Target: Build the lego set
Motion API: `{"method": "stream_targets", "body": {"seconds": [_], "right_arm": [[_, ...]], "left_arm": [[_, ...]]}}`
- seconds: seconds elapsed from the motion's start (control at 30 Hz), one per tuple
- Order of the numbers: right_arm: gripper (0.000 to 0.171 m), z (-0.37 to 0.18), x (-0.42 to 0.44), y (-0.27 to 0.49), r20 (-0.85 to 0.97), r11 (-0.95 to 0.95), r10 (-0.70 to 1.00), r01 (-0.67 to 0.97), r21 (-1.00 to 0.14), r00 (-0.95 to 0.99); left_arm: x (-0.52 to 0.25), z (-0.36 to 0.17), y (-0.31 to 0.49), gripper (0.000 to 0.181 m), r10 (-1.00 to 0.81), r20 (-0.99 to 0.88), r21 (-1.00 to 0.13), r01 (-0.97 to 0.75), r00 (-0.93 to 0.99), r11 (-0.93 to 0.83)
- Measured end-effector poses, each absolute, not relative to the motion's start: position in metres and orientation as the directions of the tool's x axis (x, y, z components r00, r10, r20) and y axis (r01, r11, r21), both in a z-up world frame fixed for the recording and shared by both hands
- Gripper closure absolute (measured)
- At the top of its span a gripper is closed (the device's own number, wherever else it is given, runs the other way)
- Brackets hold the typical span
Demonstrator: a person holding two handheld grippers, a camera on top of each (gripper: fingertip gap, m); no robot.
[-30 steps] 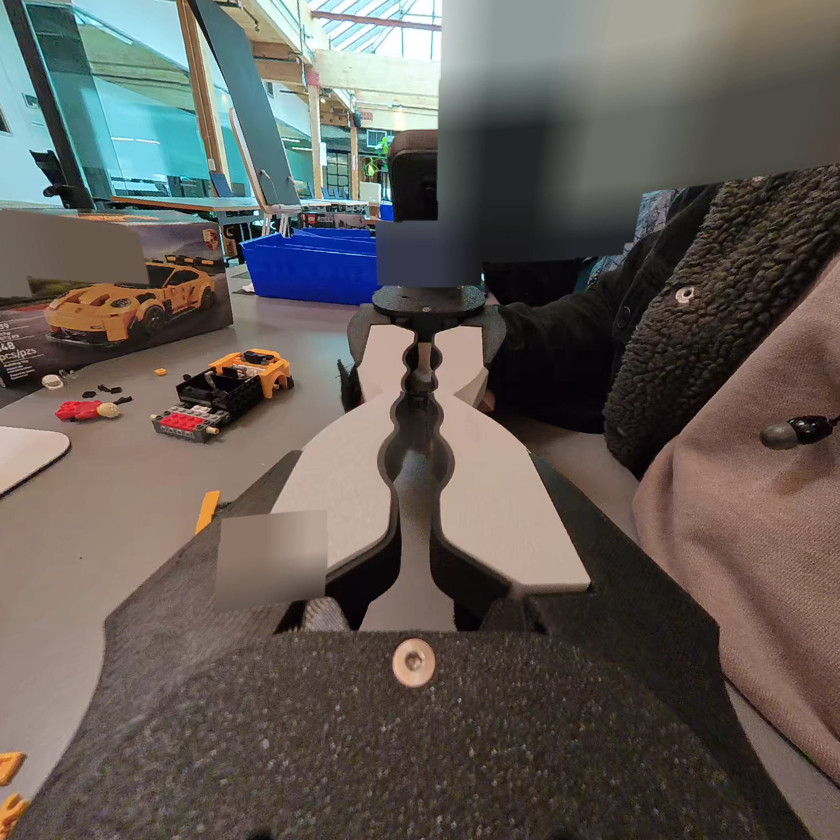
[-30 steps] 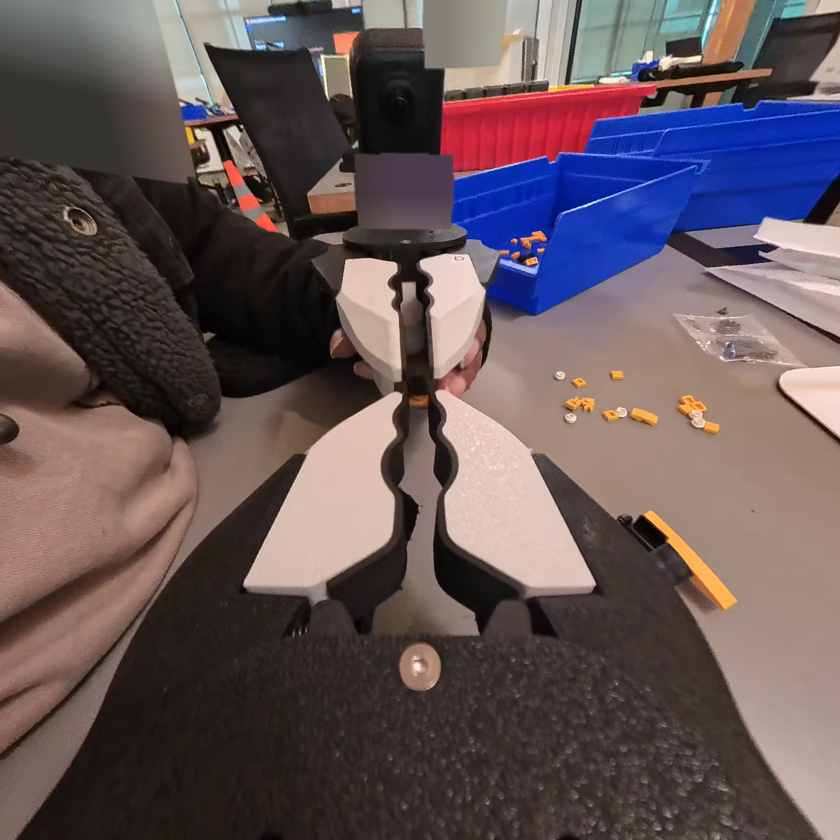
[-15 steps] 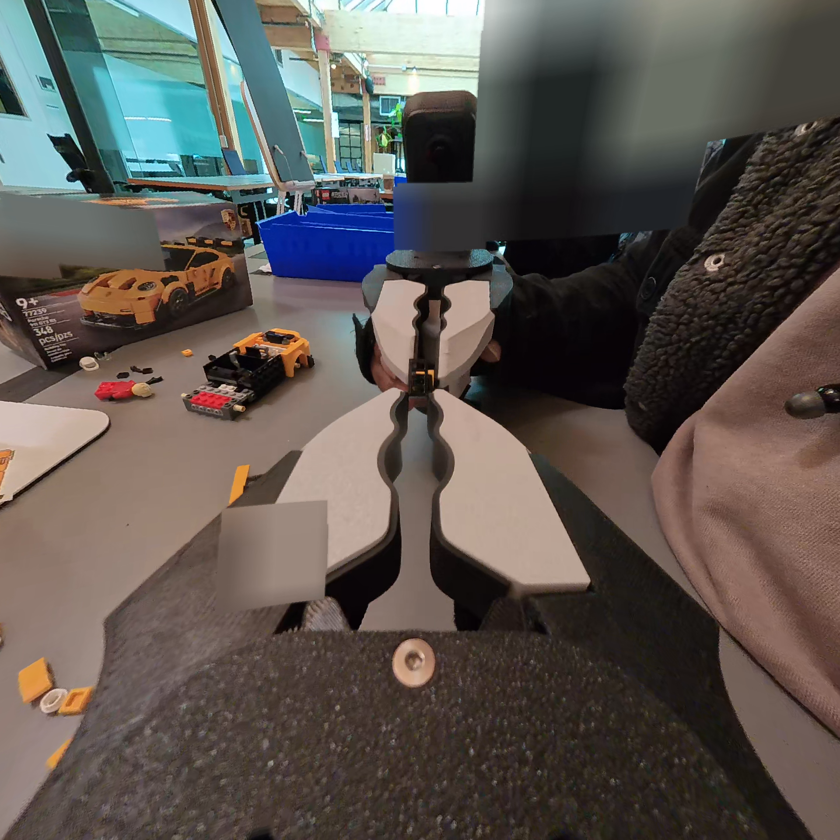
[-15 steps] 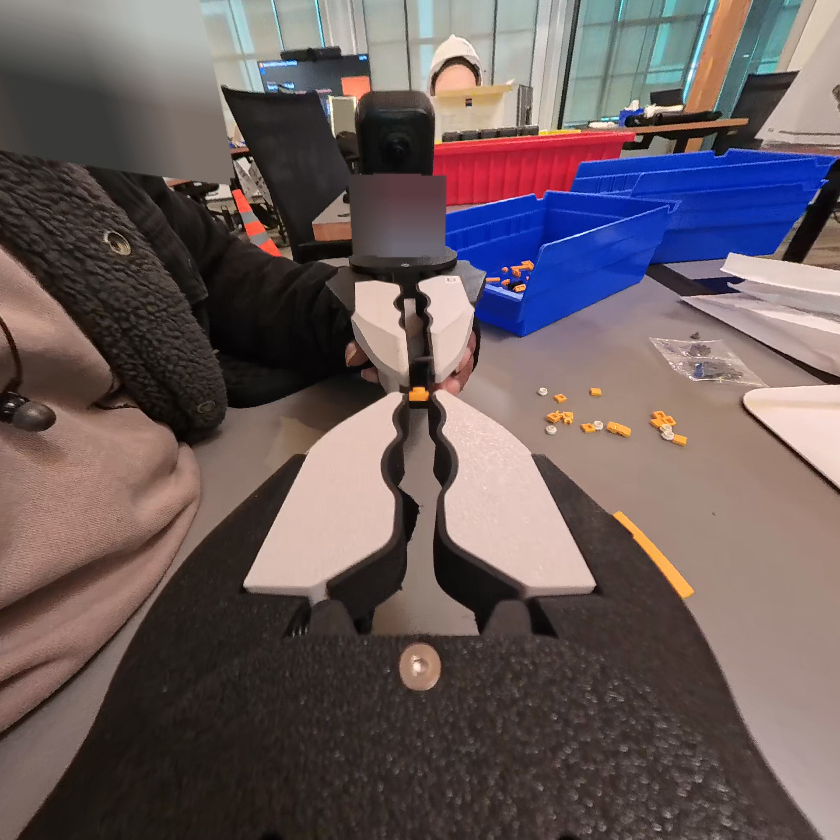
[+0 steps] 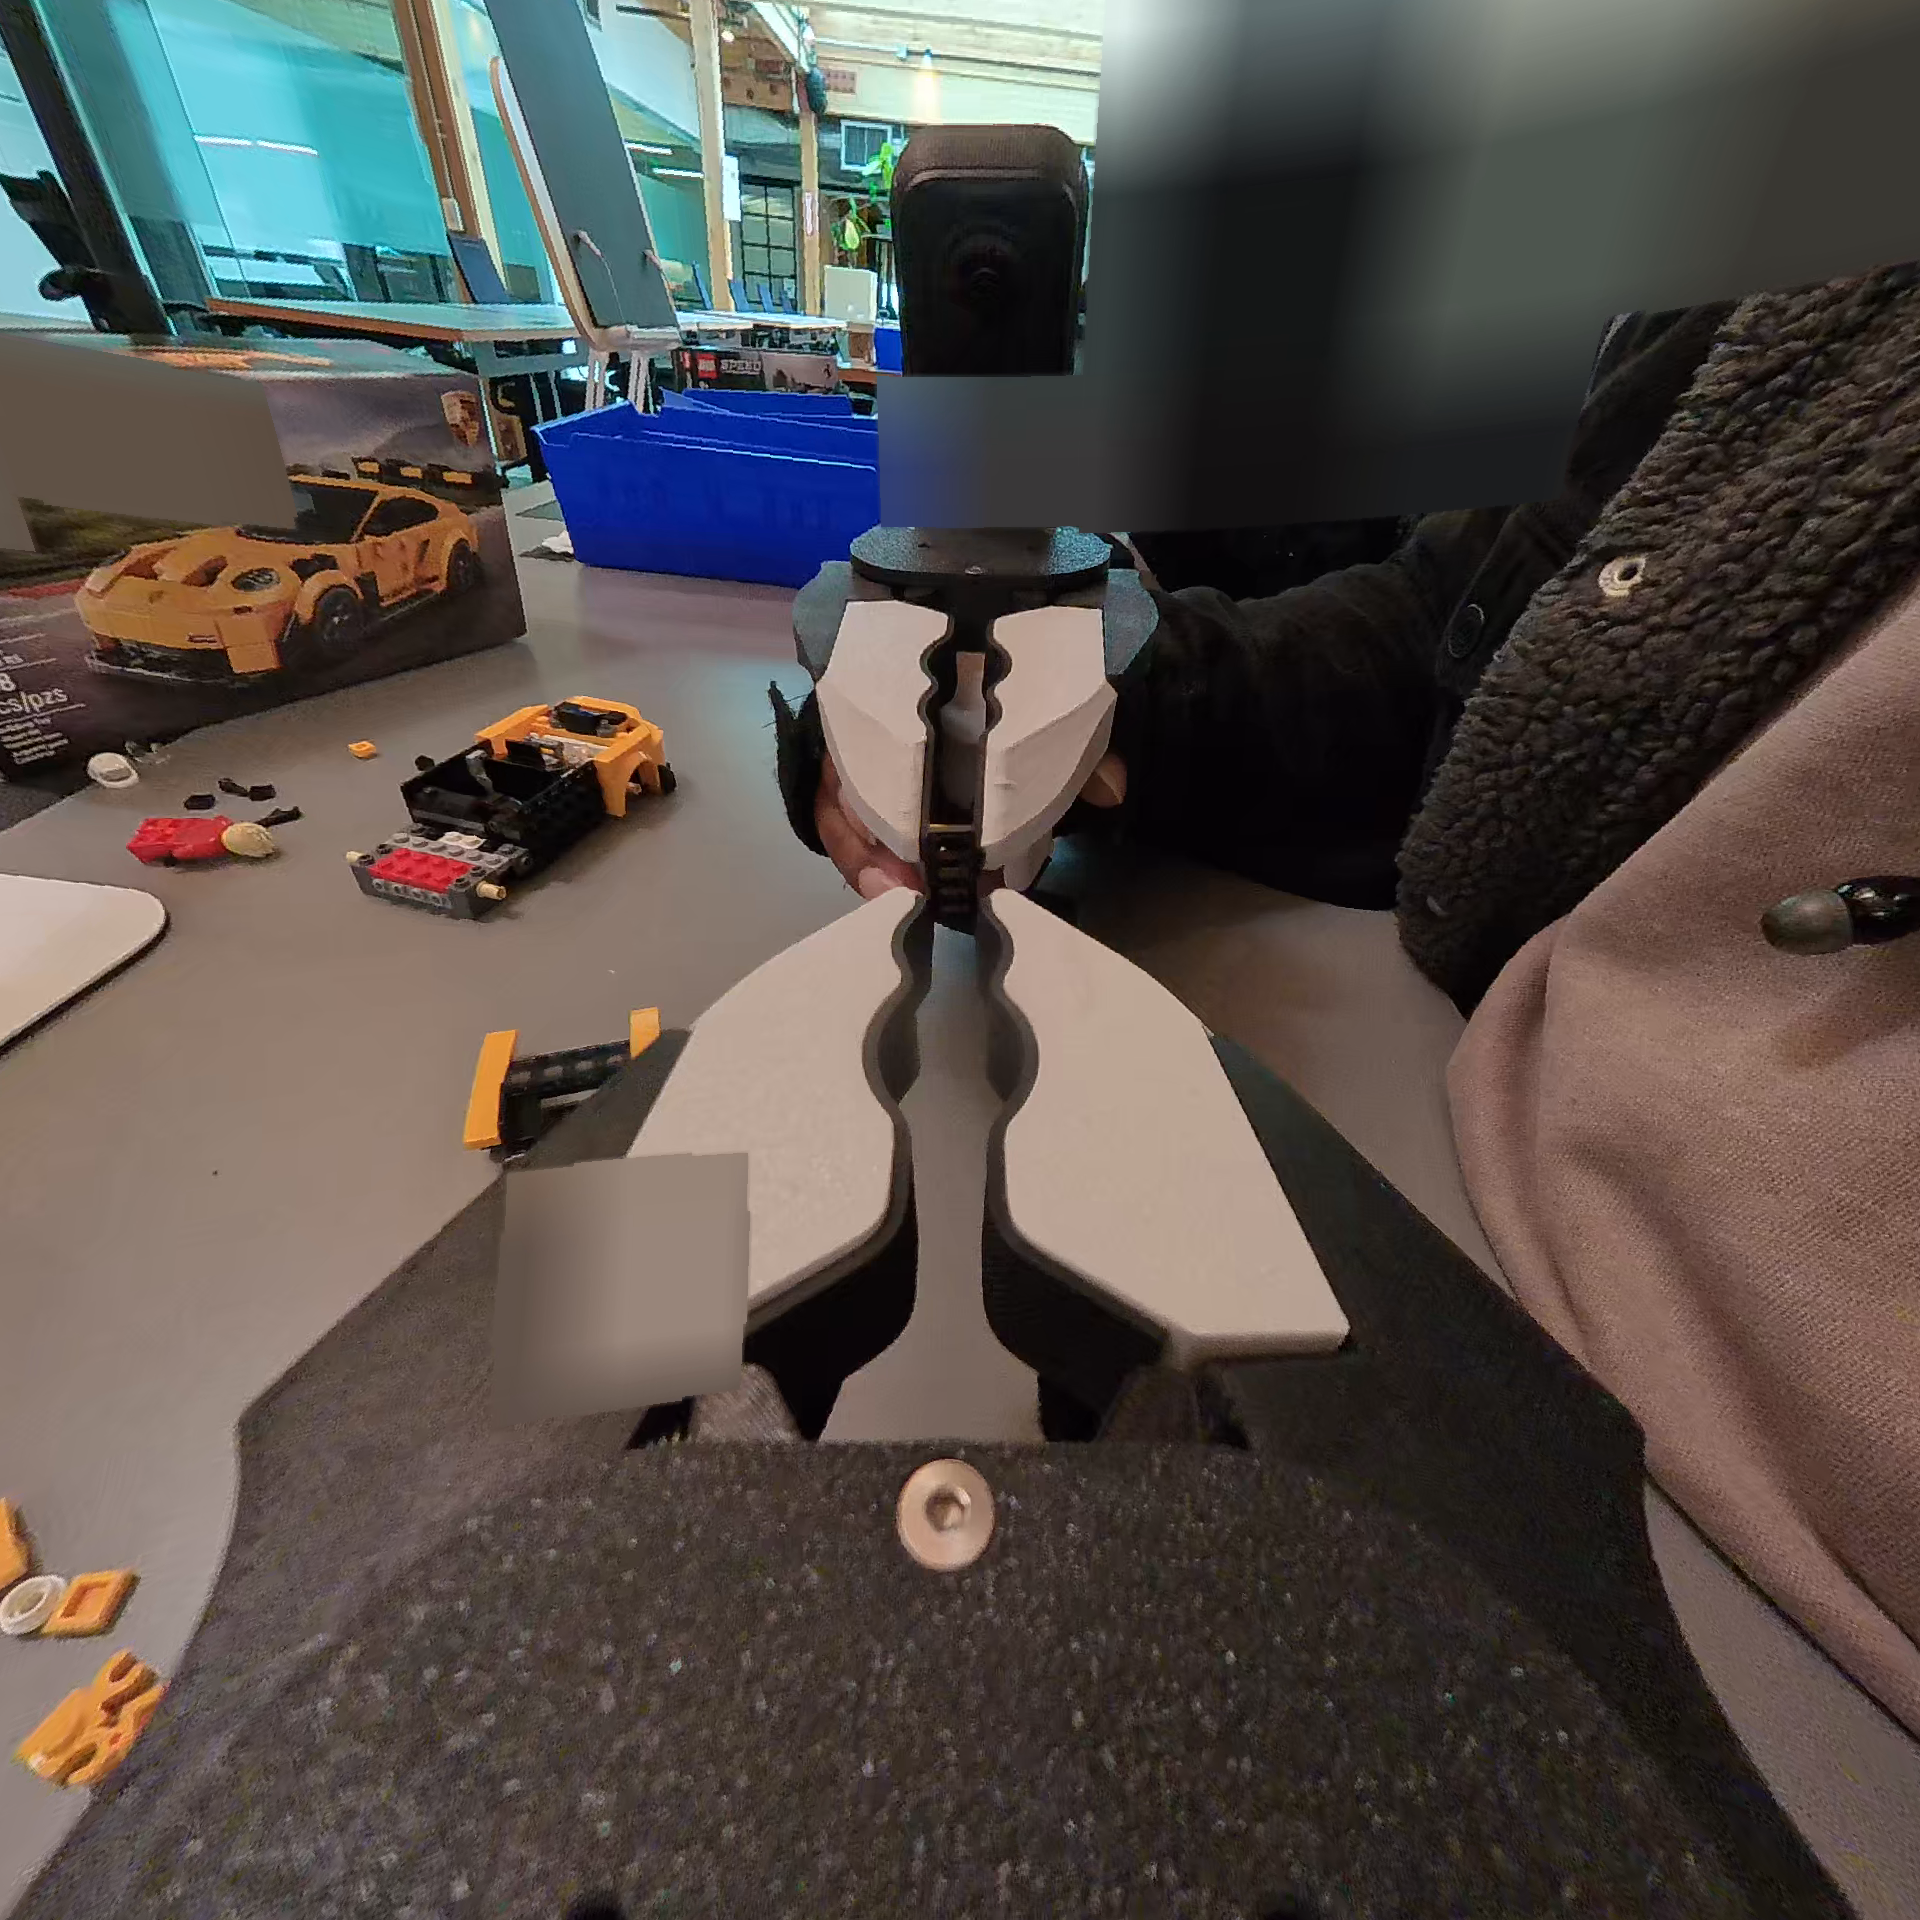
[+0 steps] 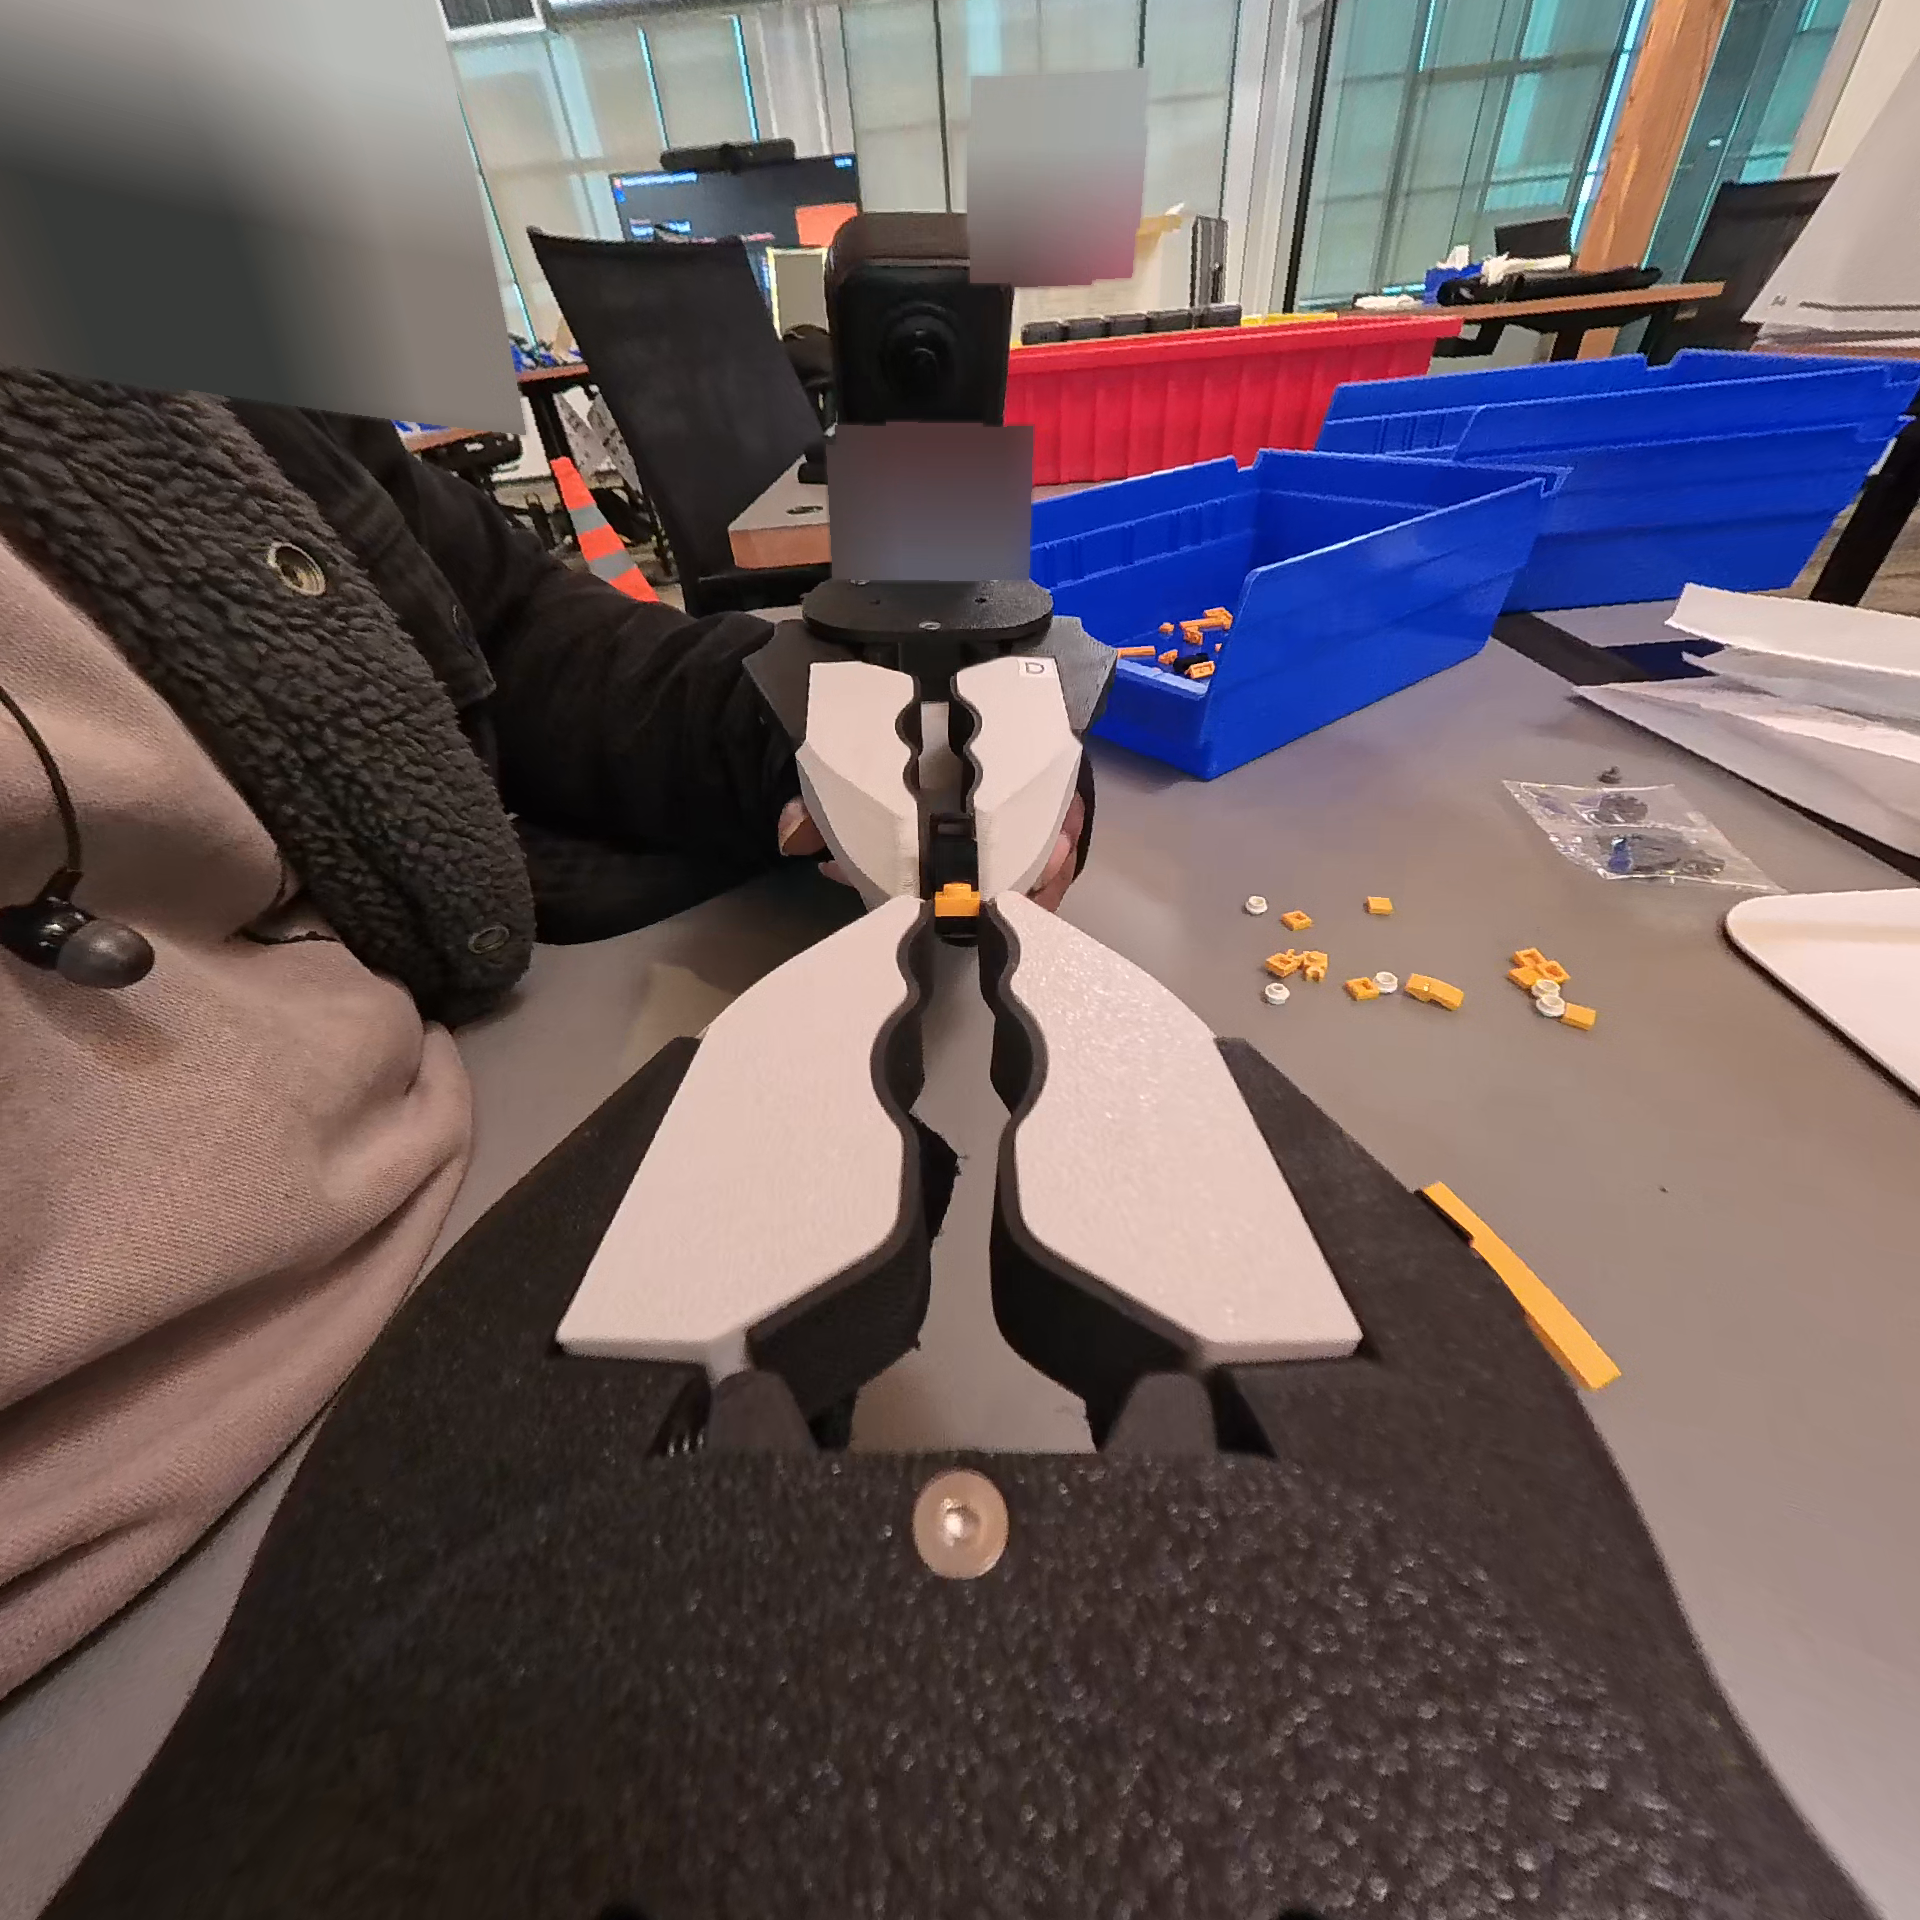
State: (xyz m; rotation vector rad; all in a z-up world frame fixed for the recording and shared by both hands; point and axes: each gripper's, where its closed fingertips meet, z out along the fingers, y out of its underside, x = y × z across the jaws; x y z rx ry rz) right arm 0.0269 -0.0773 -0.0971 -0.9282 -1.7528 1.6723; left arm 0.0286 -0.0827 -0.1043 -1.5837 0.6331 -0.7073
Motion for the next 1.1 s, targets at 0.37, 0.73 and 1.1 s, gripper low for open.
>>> {"method": "stream_targets", "body": {"seconds": [0.37,0.73,1.1], "right_arm": [[0.163,-0.099,0.026,-0.078,-0.104,-0.028,0.778,0.132,-0.991,-0.619],[0.163,-0.111,0.025,-0.079,-0.129,0.005,0.776,0.211,-0.978,-0.618],[0.163,-0.158,0.032,-0.080,-0.076,0.272,0.790,0.460,-0.845,-0.608]], "left_arm": [[0.030,-0.109,-0.082,0.174,-0.739,0.107,-0.987,-0.018,0.665,-0.159],[0.032,-0.123,-0.080,0.174,-0.731,0.109,-0.971,-0.086,0.673,-0.225],[0.034,-0.168,-0.083,0.174,-0.718,-0.030,-0.833,-0.414,0.696,-0.367]]}}
